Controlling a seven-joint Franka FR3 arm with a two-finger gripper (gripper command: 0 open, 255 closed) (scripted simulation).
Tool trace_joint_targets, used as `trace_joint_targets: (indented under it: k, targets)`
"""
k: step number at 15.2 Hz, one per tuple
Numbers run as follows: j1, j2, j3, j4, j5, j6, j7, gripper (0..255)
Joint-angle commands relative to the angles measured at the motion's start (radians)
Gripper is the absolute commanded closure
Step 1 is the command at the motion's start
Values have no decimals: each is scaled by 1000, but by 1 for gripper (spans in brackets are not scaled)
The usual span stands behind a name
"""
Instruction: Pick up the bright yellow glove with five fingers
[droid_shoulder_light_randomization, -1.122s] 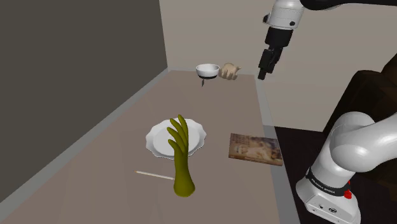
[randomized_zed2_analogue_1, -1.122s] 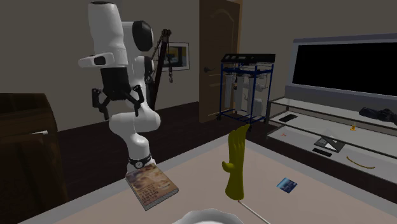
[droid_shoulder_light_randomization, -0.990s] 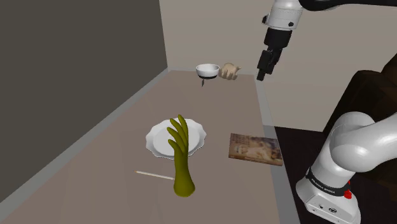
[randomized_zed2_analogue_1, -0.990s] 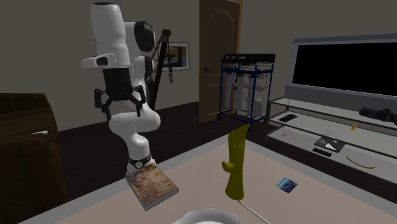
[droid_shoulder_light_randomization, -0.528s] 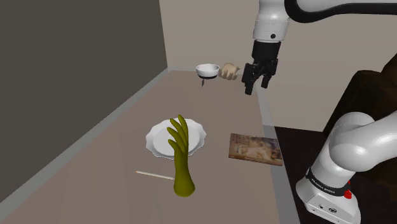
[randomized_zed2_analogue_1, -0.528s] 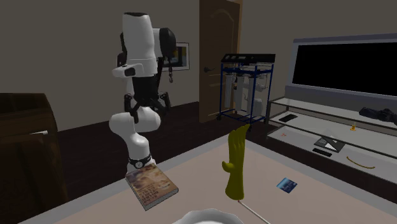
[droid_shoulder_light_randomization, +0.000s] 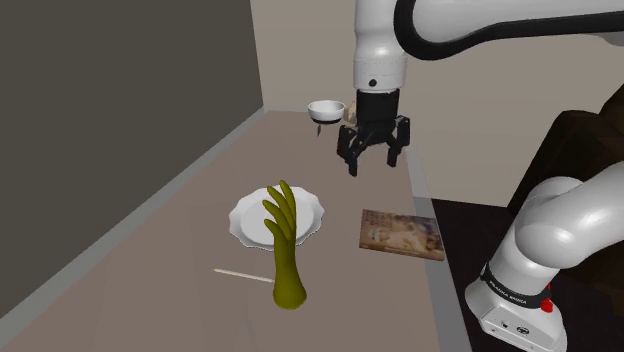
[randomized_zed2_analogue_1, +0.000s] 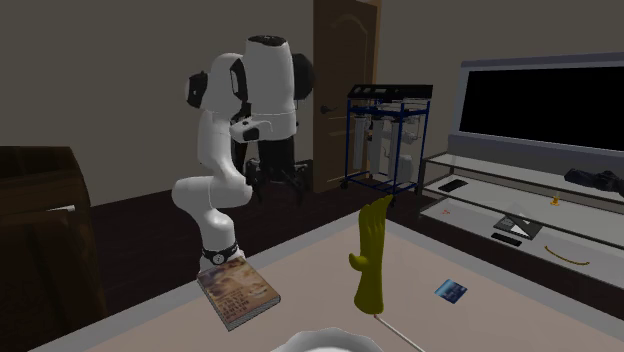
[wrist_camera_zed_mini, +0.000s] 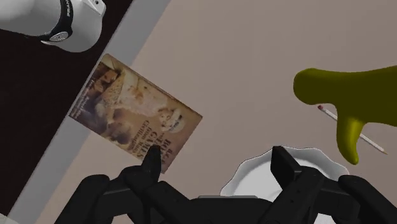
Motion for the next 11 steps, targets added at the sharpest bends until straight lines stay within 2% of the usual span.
trace_joint_targets:
  k: [1,6,11]
  targets:
    - [-18,63,58,35,22,17,117,0]
    - [-64,252,193,147,35,67,396,0]
    - [-89,491,308,284,-24,130,693,0]
